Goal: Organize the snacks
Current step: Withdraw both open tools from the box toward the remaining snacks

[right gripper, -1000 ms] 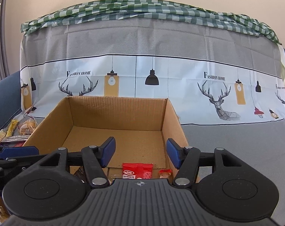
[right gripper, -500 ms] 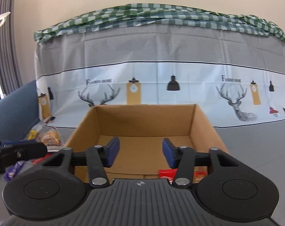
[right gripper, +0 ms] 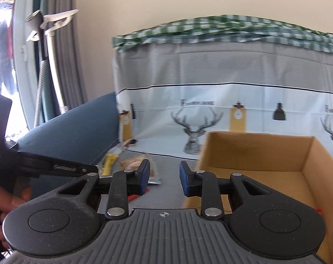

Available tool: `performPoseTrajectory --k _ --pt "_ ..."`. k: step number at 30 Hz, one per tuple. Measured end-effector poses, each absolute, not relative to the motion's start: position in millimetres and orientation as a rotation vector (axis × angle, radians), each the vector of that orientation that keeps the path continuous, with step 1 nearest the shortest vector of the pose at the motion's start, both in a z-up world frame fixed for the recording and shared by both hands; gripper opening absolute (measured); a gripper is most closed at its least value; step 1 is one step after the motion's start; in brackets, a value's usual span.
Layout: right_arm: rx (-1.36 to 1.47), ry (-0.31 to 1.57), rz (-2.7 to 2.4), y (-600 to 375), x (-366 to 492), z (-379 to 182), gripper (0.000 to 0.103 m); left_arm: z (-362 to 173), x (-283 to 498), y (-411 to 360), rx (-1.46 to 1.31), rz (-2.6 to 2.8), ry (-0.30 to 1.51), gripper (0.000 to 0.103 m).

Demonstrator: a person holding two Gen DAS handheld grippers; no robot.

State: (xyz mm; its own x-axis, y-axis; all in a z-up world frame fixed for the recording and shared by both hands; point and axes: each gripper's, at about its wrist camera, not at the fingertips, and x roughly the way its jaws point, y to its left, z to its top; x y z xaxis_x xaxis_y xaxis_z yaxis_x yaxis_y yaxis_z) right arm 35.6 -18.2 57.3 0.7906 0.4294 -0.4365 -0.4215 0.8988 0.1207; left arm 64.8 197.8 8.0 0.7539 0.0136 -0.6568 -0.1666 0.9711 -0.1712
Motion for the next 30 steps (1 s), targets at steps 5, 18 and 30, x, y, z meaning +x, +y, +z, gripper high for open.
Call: performPoseTrajectory --k 5,18,30 --pt "0.026 0.487 0.522 16.0 35.7 52.0 0.031 -5.8 67.9 232.2 -0.373 0.194 0.801 0.024" --pt "0.058 0.652 0.527 85.2 65.9 4.8 0.031 -38.7 67.0 267.7 -0.58 0.356 0.964 0.025" --pt "0.084 0.823 0.379 122.7 136.3 -60.8 0.067 -41.8 76.0 262.6 -0.544 0.419 0.954 0.04"
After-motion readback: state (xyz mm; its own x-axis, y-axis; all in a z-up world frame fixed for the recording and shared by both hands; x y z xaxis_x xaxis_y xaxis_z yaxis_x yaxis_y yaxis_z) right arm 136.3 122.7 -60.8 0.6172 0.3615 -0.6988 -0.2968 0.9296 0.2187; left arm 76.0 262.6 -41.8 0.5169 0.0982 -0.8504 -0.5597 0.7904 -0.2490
